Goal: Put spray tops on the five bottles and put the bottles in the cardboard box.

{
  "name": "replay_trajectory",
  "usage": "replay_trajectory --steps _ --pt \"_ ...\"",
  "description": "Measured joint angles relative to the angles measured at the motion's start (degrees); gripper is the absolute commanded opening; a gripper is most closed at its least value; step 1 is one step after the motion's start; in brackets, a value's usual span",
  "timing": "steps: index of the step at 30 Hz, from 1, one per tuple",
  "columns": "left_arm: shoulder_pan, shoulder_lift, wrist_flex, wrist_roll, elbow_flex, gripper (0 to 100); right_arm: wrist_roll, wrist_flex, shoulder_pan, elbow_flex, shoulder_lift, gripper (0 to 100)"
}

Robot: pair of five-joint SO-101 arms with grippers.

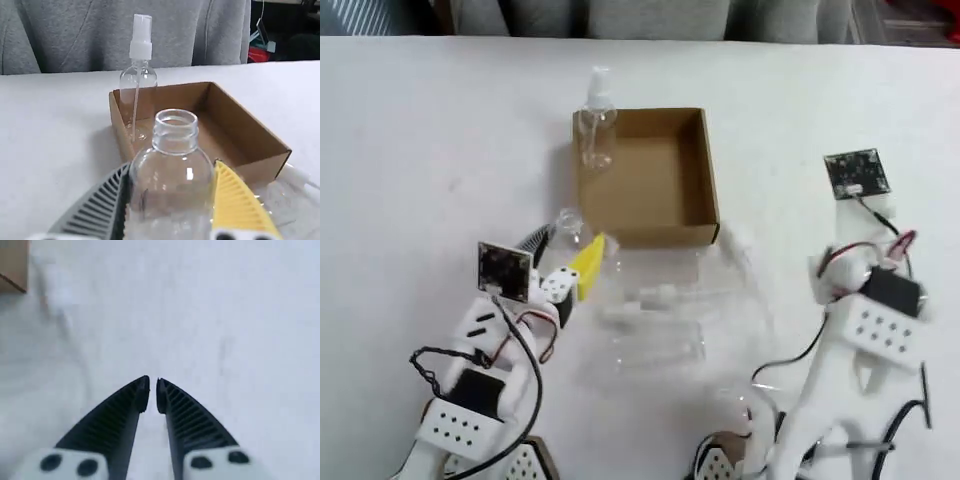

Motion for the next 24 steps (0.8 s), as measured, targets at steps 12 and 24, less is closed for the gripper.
replay_trajectory --steps 12,24 --pt "0.0 0.0 0.7 -1.32 0.0 2 10.55 7.74 16.62 -1.32 4.22 10.8" --pt "0.0 0.0 0.7 -1.32 0.0 2 11.34 -3.08 17.05 9.76 4.22 15.9"
